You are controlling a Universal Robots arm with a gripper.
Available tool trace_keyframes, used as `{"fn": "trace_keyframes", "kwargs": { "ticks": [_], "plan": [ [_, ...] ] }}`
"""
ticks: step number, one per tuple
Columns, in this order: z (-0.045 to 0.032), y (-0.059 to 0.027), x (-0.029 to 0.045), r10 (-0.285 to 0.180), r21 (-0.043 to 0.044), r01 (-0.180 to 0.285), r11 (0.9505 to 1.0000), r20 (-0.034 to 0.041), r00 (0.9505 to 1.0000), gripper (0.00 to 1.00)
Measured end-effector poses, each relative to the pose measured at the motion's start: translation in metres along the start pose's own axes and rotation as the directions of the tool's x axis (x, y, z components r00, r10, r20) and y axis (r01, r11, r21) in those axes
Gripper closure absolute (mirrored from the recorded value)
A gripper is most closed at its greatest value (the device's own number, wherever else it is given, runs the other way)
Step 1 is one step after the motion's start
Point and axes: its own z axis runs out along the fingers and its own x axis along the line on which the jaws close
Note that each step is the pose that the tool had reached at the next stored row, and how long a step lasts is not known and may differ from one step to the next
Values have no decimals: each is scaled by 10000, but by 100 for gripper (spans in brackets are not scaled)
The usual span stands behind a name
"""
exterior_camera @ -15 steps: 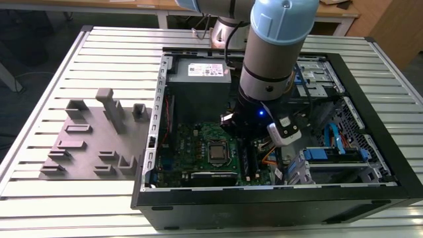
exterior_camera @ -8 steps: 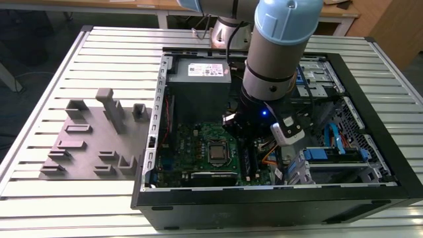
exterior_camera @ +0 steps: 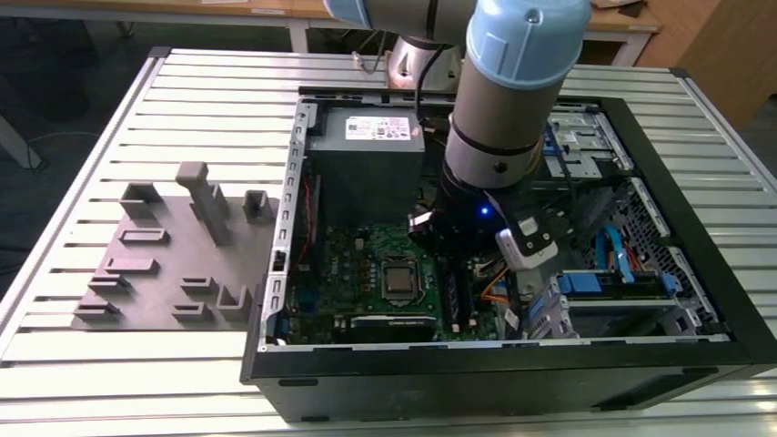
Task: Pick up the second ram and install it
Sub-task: 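Insert the second ram into the second slot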
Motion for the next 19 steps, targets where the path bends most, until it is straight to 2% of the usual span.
{"fn": "trace_keyframes", "kwargs": {
  "ticks": [3,8,9,11,12,14,19],
  "plan": [
    [33,0,1,1,8,-1,10000,-6,10000,86],
    [41,2,0,1,-7,-1,10000,0,10000,86],
    [57,9,-2,1,-54,-1,10000,13,10000,85],
    [50,5,-1,0,-27,0,10000,5,10000,85],
    [42,3,-1,0,-10,0,10000,0,10000,79],
    [-8,1,-1,1,-2,-1,10000,0,10000,79],
    [-239,7,-2,1,4,-1,10000,0,10000,79]
  ]
}}
